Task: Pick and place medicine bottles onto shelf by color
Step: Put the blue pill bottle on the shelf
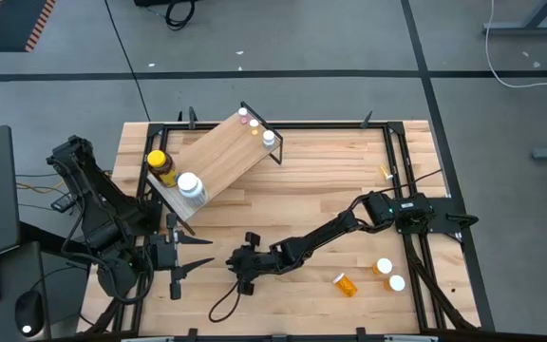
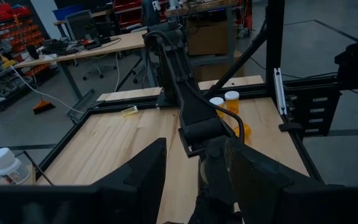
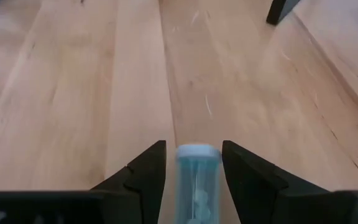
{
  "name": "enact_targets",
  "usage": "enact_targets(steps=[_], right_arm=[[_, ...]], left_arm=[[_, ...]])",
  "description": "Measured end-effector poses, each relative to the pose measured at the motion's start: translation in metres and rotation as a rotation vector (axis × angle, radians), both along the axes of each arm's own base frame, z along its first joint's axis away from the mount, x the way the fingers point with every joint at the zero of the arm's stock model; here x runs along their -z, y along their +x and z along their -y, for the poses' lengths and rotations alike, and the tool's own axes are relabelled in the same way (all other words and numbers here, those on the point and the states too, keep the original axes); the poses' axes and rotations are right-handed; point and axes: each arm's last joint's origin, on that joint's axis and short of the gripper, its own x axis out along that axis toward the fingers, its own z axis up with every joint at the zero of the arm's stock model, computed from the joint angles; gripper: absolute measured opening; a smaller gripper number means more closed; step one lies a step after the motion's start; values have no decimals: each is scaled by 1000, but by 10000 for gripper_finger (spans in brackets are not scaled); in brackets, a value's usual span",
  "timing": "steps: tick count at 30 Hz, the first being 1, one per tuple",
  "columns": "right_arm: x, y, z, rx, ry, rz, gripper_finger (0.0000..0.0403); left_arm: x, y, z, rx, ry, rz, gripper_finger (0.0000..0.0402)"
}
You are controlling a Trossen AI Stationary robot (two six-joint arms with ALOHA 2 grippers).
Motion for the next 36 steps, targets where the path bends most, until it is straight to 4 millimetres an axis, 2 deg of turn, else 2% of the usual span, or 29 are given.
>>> enact_targets(steps=[5,36], right_arm=[[5,-5,1,-17,-12,-81,165],[5,-5,2,6,-31,-76,164]], left_arm=[[0,0,0,0,0,0,172],[0,0,0,0,0,0,172]])
